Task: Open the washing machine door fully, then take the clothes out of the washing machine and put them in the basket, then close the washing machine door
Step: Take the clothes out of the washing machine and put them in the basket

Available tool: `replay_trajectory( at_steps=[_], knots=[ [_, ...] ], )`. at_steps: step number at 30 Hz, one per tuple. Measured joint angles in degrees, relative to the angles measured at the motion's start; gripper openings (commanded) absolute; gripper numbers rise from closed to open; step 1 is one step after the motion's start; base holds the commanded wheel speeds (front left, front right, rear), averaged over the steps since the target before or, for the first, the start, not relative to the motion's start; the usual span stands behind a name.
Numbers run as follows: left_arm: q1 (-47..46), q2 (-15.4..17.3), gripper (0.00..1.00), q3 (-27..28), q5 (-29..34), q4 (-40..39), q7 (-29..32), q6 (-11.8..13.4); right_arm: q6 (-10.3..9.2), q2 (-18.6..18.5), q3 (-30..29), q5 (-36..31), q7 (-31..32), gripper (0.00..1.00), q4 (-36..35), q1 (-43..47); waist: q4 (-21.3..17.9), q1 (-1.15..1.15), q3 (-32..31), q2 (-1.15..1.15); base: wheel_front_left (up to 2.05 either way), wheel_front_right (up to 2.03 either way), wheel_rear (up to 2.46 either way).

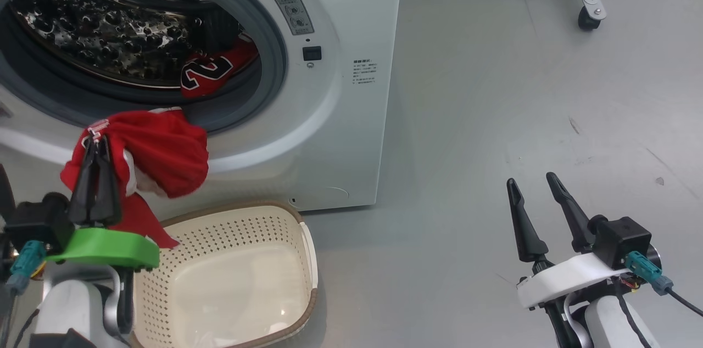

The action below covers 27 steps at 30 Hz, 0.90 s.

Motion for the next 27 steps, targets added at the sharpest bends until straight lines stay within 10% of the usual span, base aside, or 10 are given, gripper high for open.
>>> replay_trajectory(
  at_steps=[27],
  knots=[
    [1.44,-0.01,0.00,-6.38,3.99,11.45,9.42,0.40,0.00,-0.05,3.32,-0.08,0.00,1.00,-2.57,-4.49,-4.12,0.00,12.71,0.00,0.00,0.00,0.00]
  ],
)
